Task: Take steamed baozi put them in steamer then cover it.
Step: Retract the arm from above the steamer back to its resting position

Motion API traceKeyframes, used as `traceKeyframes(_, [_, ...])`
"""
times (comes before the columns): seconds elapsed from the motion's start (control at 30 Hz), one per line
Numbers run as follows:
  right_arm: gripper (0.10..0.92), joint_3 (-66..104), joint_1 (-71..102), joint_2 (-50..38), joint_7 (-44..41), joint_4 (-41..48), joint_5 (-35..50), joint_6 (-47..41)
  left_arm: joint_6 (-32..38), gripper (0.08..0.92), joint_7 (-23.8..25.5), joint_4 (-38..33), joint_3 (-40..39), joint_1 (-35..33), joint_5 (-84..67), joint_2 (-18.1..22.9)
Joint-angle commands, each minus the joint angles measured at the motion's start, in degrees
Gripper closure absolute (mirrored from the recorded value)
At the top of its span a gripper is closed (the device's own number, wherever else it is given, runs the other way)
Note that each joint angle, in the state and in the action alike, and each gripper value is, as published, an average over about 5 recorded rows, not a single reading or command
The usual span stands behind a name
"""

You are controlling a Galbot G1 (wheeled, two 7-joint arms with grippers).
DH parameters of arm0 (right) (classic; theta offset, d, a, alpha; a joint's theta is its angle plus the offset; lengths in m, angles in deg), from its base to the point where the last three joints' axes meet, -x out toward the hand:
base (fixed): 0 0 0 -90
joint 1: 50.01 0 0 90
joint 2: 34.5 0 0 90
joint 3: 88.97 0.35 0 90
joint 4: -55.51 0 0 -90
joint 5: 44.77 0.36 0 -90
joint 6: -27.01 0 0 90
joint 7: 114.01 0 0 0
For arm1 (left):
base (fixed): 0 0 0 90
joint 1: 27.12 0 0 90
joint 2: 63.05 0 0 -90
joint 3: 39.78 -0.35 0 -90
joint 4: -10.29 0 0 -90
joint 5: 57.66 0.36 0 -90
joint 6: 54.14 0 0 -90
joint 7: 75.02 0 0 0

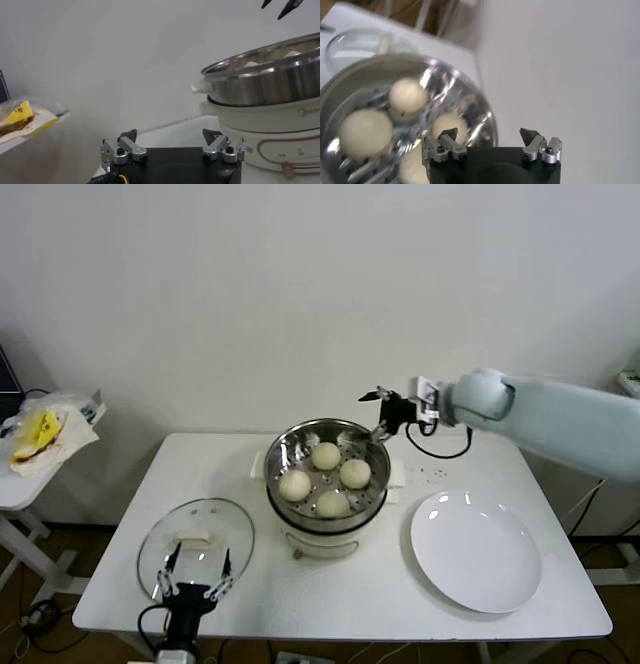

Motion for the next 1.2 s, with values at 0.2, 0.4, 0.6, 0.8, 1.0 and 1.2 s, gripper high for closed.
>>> traceKeyframes(0.2, [0.203,61.3,57.7,-11.4,18.4,-12.1,-8.1,9.4,-0.2,0.177,-0.5,-1.5,1.2,0.4,5.3,0.4])
traceKeyframes(0.4, [0.203,82.8,76.9,-3.8,17.0,-15.1,-12.2,7.0,-1.4,0.177,-0.6,-2.8,2.5,0.7,11.6,-0.4])
traceKeyframes(0.6, [0.203,95.9,89.6,4.5,16.0,-18.6,-14.7,3.7,-6.0,0.177,-2.2,-3.5,5.4,2.0,27.4,-2.8])
traceKeyframes(0.8, [0.203,105.4,97.9,12.0,15.2,-22.4,-17.3,0.2,-11.4,0.177,-0.5,-2.4,8.5,2.5,53.5,-8.4])
traceKeyframes(1.0, [0.203,111.3,102.4,18.2,15.3,-23.6,-25.7,-4.7,-12.7,0.177,1.3,1.5,6.0,3.8,67.0,-12.8])
traceKeyframes(1.2, [0.203,115.5,104.3,23.3,16.2,-22.8,-29.1,-8.8,-11.8,0.177,1.6,6.2,2.2,4.7,70.1,-12.7])
